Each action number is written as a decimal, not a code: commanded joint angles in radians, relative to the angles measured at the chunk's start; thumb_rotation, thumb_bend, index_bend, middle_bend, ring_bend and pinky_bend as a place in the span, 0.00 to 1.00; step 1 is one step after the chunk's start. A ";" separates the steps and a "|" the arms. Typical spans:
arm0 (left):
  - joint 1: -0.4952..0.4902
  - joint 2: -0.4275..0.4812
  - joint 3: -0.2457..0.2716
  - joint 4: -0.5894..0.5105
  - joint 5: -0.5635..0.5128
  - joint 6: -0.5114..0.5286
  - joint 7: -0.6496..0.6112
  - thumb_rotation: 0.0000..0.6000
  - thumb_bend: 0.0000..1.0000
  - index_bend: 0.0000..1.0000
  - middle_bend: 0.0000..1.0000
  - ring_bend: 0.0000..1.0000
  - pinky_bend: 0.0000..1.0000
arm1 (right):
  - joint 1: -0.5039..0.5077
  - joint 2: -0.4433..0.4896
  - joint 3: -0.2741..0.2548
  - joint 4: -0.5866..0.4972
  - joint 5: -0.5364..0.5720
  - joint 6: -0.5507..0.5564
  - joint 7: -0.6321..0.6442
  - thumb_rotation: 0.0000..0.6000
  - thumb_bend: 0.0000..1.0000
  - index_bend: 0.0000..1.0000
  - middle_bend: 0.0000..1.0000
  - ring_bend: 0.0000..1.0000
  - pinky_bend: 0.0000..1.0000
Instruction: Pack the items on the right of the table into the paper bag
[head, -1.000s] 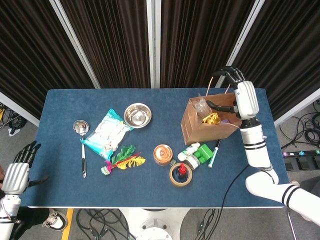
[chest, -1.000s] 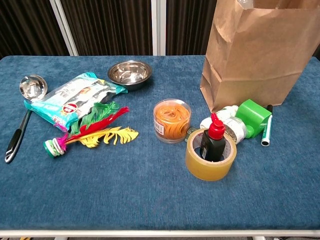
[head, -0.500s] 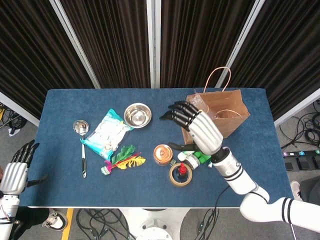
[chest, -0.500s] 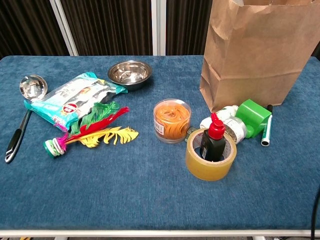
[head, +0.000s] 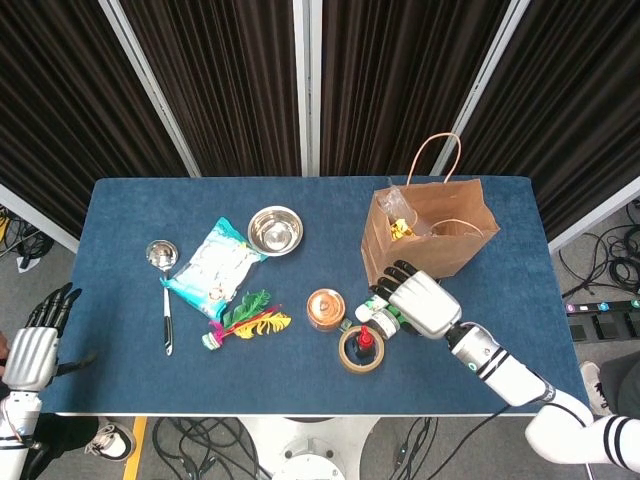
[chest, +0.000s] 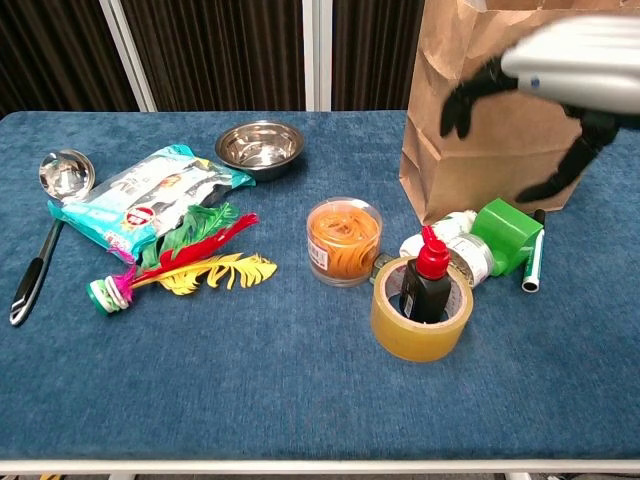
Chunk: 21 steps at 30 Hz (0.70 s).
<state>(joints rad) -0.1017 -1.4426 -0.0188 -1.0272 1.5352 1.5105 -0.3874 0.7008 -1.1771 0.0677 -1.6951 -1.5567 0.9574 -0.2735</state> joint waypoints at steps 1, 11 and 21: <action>0.003 -0.001 0.000 0.005 -0.003 0.000 -0.004 1.00 0.17 0.09 0.12 0.02 0.15 | 0.008 -0.018 -0.023 0.036 0.051 -0.063 -0.047 1.00 0.00 0.31 0.34 0.23 0.22; 0.006 -0.007 -0.001 0.032 -0.004 0.001 -0.024 1.00 0.17 0.09 0.12 0.02 0.15 | 0.029 -0.103 -0.055 0.117 0.057 -0.124 -0.078 1.00 0.00 0.31 0.32 0.21 0.18; 0.008 -0.019 0.001 0.060 -0.004 -0.001 -0.037 1.00 0.17 0.09 0.12 0.02 0.15 | 0.025 -0.159 -0.070 0.182 0.053 -0.122 -0.055 1.00 0.00 0.31 0.31 0.18 0.16</action>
<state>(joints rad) -0.0936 -1.4610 -0.0183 -0.9680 1.5312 1.5098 -0.4241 0.7258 -1.3307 -0.0002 -1.5189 -1.5030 0.8355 -0.3319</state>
